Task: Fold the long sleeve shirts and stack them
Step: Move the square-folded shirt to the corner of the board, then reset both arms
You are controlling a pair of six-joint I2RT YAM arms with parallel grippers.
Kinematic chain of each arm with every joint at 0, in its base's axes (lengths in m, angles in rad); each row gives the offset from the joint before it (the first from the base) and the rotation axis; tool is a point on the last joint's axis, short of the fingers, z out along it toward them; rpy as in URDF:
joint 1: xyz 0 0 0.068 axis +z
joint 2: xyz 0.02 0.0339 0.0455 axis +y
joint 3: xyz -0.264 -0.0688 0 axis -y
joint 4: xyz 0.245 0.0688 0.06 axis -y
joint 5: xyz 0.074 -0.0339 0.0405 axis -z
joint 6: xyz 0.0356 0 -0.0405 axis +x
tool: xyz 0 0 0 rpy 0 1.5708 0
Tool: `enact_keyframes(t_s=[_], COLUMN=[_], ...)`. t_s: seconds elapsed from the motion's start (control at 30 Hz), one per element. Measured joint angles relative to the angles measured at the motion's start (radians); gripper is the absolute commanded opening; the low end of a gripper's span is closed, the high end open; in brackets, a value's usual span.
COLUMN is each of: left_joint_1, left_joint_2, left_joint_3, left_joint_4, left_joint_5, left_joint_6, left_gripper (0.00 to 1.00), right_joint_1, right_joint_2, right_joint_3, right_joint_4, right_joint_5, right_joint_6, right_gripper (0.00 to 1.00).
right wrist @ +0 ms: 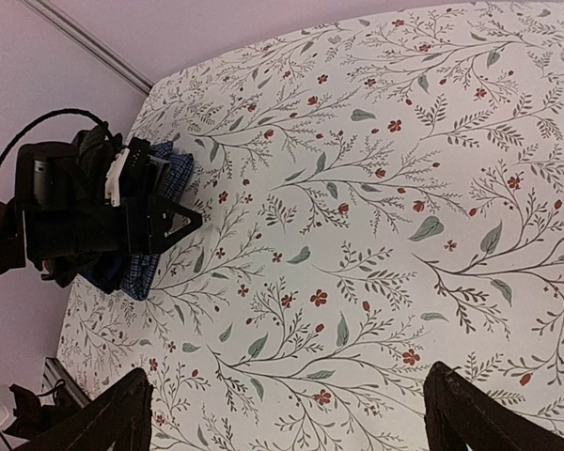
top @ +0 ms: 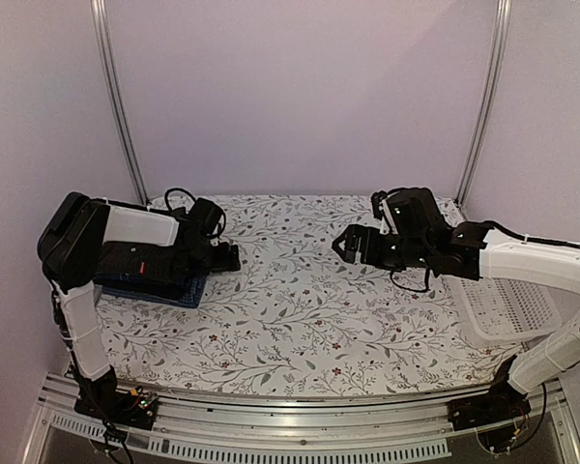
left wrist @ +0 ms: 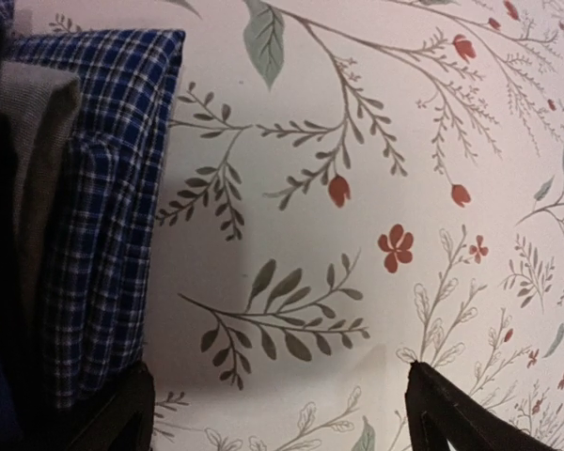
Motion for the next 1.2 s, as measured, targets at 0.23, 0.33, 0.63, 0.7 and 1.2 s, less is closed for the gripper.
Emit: enact_keyframes(t_s=[0.23, 0.33, 0.63, 0.7, 1.2], left_joint_1=[0.068, 0.080, 0.062, 0.040, -0.191], left_joint_2=[-0.005, -0.006, -0.016, -0.023, -0.300], left_joint_3=[-0.005, -0.005, 0.005, 0.023, 0.100], left_joint_4=[-0.006, -0.009, -0.051, -0.074, -0.085], left_joint_5=[0.002, 0.005, 0.032, 0.032, 0.054], left_joint_6=[0.027, 0.036, 0.060, 0.069, 0.088], left_gripper=[0.93, 0.93, 0.91, 0.90, 1.00], right_joint_1=[0.000, 0.000, 0.000, 0.000, 0.000], right_joint_2=[0.000, 0.000, -0.002, -0.005, -0.225], right_joint_3=[-0.009, -0.014, -0.020, -0.020, -0.064], right_joint_4=[0.001, 0.001, -0.001, -0.006, -0.059], right_joint_5=[-0.001, -0.001, 0.008, 0.014, 0.145], right_joint_6=[0.000, 0.000, -0.002, -0.006, -0.082], right_gripper=[0.99, 0.99, 0.99, 0.99, 0.99])
